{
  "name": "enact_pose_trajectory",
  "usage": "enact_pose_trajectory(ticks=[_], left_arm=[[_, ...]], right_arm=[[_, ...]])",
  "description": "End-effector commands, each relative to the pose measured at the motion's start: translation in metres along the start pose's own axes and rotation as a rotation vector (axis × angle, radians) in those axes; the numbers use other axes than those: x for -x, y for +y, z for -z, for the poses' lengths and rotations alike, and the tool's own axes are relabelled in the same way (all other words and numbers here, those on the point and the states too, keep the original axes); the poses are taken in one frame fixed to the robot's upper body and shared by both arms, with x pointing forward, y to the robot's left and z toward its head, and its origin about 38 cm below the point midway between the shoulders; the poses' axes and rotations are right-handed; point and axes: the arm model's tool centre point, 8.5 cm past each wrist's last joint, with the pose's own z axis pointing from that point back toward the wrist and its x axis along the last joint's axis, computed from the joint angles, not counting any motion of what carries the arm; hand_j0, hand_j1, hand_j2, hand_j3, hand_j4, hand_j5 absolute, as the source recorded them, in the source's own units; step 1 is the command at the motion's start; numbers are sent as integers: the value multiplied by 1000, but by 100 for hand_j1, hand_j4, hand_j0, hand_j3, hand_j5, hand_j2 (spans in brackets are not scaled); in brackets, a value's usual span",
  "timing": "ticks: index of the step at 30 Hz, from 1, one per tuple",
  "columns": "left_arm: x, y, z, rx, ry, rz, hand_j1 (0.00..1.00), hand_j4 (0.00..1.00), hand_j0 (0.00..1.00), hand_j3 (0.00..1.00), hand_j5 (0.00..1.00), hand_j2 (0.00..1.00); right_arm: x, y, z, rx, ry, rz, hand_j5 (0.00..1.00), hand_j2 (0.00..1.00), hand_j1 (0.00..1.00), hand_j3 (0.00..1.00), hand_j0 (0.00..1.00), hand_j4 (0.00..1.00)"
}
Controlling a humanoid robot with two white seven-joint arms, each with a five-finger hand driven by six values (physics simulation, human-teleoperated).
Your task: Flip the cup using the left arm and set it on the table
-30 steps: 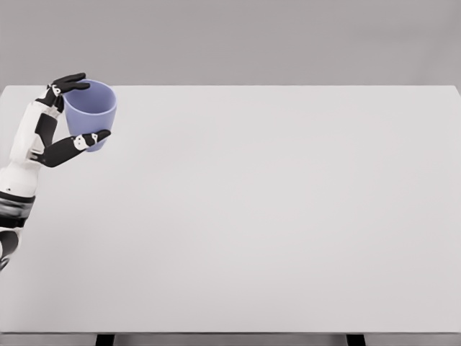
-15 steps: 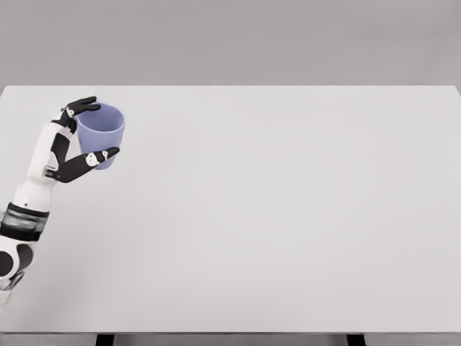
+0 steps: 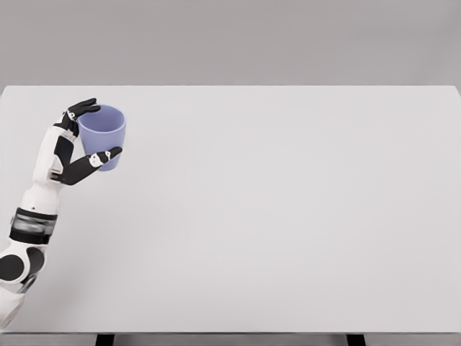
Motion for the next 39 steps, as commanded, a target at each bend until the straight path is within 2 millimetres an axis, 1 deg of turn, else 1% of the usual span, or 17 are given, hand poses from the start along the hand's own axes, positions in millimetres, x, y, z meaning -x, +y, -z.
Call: enact_pose_trajectory(ticks=[1, 7, 22, 23, 24, 26, 27, 39], left_arm=[[1, -2, 0, -6, -1, -5, 66, 66, 66, 66, 66, 66], [3, -1, -1, -21, 12, -28, 66, 66, 66, 66, 66, 66], [7, -1, -5, -20, 26, -23, 67, 67, 67, 67, 67, 67], [7, 0, -5, -19, 25, -23, 69, 69, 69, 69, 69, 69], [7, 0, -5, -20, 25, -23, 75, 75, 75, 75, 75, 75], [6, 0, -4, -22, 22, -23, 82, 82, 82, 82, 82, 82], [5, -1, -4, -21, 19, -25, 88, 88, 88, 88, 88, 88], [4, 2, -4, -18, 20, -19, 88, 88, 88, 88, 88, 88]], right_arm=[[0, 1, 0, -2, -1, -1, 100, 100, 100, 100, 100, 100], [0, 0, 0, -1, 0, -1, 100, 100, 100, 100, 100, 100], [0, 0, 0, -1, 0, -1, 100, 100, 100, 100, 100, 100], [0, 0, 0, -1, 0, -1, 100, 100, 100, 100, 100, 100], [0, 1, 0, -2, -1, -1, 100, 100, 100, 100, 100, 100], [0, 1, 0, -2, -1, -1, 100, 100, 100, 100, 100, 100], [0, 0, 0, -1, 0, -1, 100, 100, 100, 100, 100, 100], [0, 1, 0, -2, -1, 0, 100, 100, 100, 100, 100, 100]])
